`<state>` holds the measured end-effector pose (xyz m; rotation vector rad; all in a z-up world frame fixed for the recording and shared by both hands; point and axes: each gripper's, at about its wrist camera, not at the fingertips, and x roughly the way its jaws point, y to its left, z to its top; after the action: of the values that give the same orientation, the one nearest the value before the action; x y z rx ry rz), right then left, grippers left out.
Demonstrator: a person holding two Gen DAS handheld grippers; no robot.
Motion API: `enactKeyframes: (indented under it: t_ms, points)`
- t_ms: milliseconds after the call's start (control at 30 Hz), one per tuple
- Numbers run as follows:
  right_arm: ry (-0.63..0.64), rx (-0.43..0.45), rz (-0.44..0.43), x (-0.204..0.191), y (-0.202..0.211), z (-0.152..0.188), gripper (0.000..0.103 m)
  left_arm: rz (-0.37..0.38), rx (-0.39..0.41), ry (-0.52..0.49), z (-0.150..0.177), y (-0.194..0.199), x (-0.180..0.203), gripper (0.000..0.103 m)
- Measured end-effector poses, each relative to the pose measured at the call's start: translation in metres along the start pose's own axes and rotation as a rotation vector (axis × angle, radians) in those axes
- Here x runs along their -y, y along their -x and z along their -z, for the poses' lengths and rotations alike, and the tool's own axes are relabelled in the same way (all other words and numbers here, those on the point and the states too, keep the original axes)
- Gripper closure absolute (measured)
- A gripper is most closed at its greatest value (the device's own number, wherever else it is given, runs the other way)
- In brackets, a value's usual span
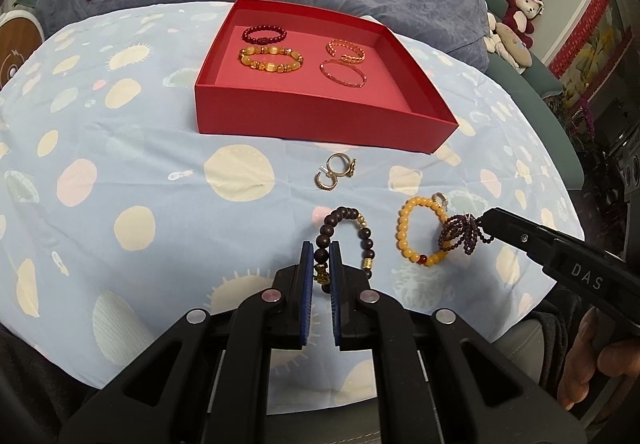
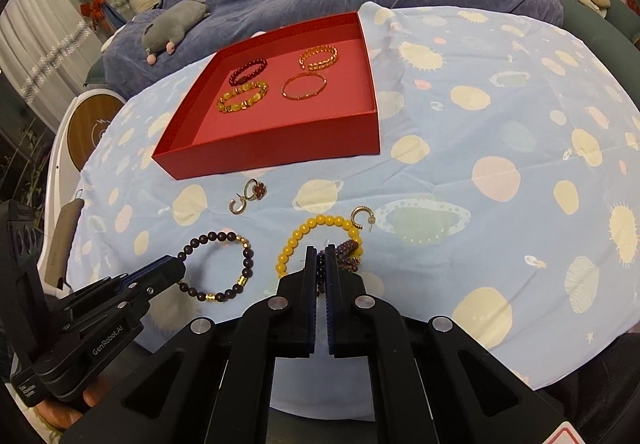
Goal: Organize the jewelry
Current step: 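Grasp the dark garnet bead strand with the right gripper while the left lifts its bracelet, then carry both pieces into the red box and open both grippers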
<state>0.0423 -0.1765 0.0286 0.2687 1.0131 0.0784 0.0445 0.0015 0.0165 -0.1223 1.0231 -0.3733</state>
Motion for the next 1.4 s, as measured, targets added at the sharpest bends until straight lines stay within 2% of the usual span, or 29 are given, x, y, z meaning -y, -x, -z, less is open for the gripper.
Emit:
enactKeyframes:
  t_ms: [300, 533, 667, 800, 967, 1100, 1233, 1400]
  points:
    - [0.022, 0.062, -0.034, -0.008, 0.024, -0.025, 0.099, 0.060, 0.043, -0.020, -0.034, 0.028, 0.013, 0.096]
    - [0.068, 0.096, -0.041, -0.018, 0.022, -0.063, 0.099, 0.086, 0.105, -0.050, -0.082, 0.039, 0.023, 0.096]
    - [0.085, 0.118, -0.041, -0.026, 0.013, -0.092, 0.099, 0.102, 0.147, -0.038, -0.118, 0.037, 0.021, 0.096]
    - [0.049, 0.122, -0.076, -0.028, -0.003, -0.119, 0.099, 0.121, 0.173, -0.015, -0.148, 0.029, 0.016, 0.095]
    - [-0.025, 0.090, -0.139, -0.029, -0.035, -0.133, 0.099, 0.177, 0.166, 0.071, -0.165, 0.003, -0.003, 0.095]
    - [-0.044, 0.044, -0.151, -0.030, -0.066, -0.129, 0.099, 0.137, 0.097, 0.098, -0.163, -0.033, -0.015, 0.095]
    - [-0.004, -0.014, -0.081, -0.025, -0.094, -0.118, 0.099, 0.054, 0.031, 0.077, -0.150, -0.064, -0.027, 0.095]
    - [0.002, -0.047, -0.017, -0.009, -0.109, -0.109, 0.099, -0.049, 0.011, 0.072, -0.141, -0.076, -0.049, 0.095]
